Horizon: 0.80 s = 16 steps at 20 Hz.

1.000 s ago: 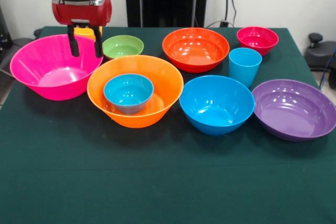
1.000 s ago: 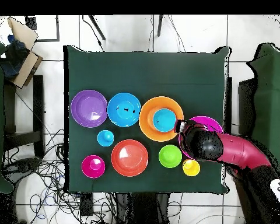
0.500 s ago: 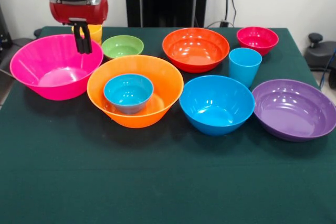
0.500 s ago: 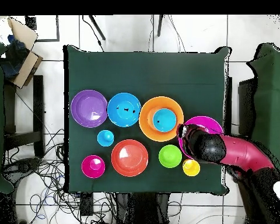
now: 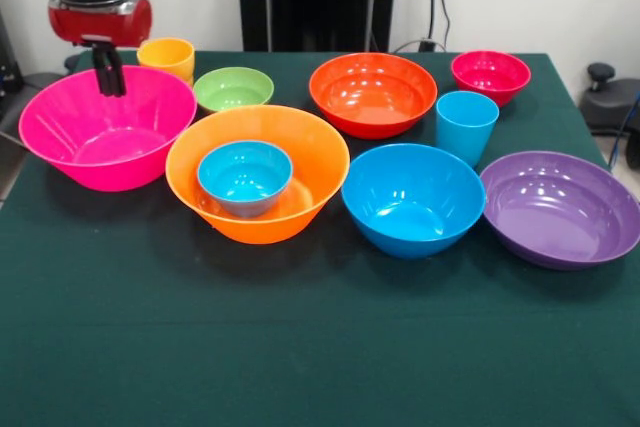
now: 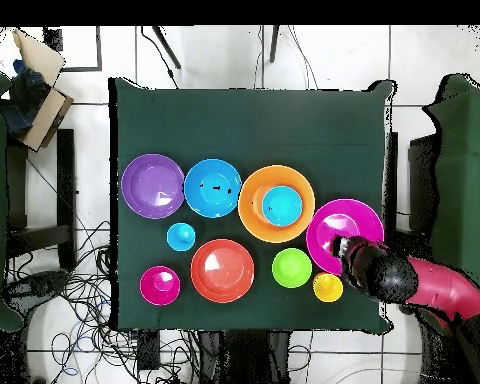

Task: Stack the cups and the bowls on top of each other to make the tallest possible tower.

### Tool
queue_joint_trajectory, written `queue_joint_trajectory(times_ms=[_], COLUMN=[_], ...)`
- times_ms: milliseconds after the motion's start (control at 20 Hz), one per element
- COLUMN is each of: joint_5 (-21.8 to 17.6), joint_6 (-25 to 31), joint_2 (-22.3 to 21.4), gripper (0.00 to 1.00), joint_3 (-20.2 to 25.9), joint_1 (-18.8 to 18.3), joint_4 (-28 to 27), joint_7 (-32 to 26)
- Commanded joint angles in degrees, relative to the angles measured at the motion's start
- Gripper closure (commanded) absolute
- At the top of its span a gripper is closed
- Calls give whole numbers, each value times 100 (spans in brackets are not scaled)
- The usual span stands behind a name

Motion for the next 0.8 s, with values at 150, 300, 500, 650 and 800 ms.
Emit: queue_joint_trajectory(times_ms=[150, 300, 500, 650, 800], joint_5=[-1037, -1210, -1404, -1476, -1456], joint_6=[364, 324, 260, 280, 402], joint_2=[681, 787, 872, 934, 878], gripper=[100, 100, 100, 100, 100], joint_3=[757, 855, 925, 1025, 1197], joint_1=[-492, -614, -672, -761, -926], joint_4=[-298, -321, -322, -318, -222], joint_7=[-1967, -1912, -1741, -1754, -1842])
